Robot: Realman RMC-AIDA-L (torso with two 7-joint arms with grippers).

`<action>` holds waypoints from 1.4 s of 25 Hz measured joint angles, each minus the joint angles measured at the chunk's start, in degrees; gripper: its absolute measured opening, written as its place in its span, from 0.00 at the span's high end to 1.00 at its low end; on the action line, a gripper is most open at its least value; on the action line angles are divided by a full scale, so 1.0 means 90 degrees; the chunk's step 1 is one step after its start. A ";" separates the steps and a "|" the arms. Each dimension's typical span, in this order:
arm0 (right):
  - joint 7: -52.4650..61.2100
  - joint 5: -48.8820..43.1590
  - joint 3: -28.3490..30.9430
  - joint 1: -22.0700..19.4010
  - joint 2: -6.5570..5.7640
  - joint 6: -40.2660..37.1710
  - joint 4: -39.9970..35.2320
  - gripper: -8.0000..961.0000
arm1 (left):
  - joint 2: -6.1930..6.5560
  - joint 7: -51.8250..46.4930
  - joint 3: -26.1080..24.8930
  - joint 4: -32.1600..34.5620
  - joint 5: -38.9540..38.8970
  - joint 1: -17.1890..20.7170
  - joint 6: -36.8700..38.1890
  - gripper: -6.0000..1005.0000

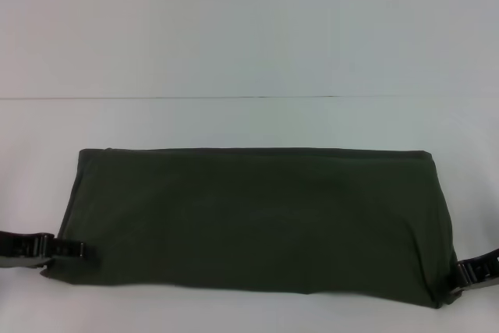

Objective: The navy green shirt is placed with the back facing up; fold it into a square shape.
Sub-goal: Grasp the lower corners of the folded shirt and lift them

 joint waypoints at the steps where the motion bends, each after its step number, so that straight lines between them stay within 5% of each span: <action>1: 0.0000 0.0000 0.0002 0.0000 0.0000 0.0000 0.0000 0.96 | 0.0002 -0.0001 0.0000 0.0001 0.0002 0.0006 -0.0012 0.22; 4: 0.0000 0.0000 0.0005 -0.0002 -0.0001 0.0000 0.0000 0.96 | 0.0019 -0.0008 0.0018 0.0007 0.0076 0.0024 -0.0061 0.22; 10: 0.0000 0.0000 0.0013 -0.0010 -0.0001 -0.0004 0.0000 0.96 | -0.0006 0.0015 0.0109 0.0038 0.0168 -0.0007 -0.0085 0.39; 18: -0.0006 0.0000 0.0007 -0.0009 -0.0001 -0.0019 0.0005 0.96 | -0.0004 0.0029 0.0282 0.0035 0.0170 -0.0020 -0.0114 0.63; 23: -0.0008 0.0000 -0.0007 -0.0009 0.0000 -0.0023 0.0002 0.96 | 0.0004 0.0029 0.0316 0.0038 0.0170 -0.0020 -0.0119 0.86; 29: -0.0056 0.0000 -0.0034 -0.0009 -0.0001 -0.0130 0.0002 0.96 | 0.0084 -0.0004 0.0392 0.0020 0.0265 -0.0027 -0.0038 0.99; 35: -0.0207 -0.0108 -0.0084 -0.0009 -0.0022 -0.0371 -0.0001 0.96 | 0.0123 -0.0011 0.0411 0.0016 0.0635 -0.0099 0.0278 0.99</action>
